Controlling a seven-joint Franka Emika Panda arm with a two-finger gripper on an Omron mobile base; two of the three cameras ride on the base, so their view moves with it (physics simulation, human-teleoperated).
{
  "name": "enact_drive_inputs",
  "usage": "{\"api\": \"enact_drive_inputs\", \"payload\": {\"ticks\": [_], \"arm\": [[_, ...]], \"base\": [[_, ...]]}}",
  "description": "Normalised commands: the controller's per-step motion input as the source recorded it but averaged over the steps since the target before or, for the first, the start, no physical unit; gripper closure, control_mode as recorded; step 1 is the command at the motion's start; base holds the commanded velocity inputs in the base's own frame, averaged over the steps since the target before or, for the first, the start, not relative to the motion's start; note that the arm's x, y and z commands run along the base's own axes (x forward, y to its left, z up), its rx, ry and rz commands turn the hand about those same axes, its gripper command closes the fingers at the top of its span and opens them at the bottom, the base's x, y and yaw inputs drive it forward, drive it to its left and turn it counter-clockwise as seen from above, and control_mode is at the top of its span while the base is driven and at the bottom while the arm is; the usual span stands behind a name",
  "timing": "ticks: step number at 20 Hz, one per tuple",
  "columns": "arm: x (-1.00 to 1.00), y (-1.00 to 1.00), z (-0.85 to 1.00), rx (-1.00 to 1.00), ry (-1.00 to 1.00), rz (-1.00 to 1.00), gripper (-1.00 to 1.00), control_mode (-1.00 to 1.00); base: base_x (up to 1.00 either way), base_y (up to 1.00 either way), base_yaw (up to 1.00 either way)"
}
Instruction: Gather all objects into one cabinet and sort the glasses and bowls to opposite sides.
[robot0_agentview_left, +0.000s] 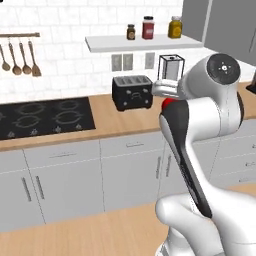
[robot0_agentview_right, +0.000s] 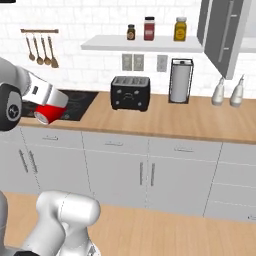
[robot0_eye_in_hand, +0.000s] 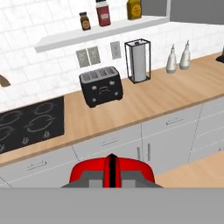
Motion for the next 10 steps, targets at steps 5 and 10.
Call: {"api": "enact_drive_inputs", "payload": {"ticks": [5,10], "arm": [[0.0,0.0,0.0,0.0,0.0,0.0,1.0,1.0],[0.0,0.0,0.0,0.0,0.0,0.0,1.0,1.0]], "base": [[0.77,-0.23,0.0],[0.8,-0.04,0.05]]}}
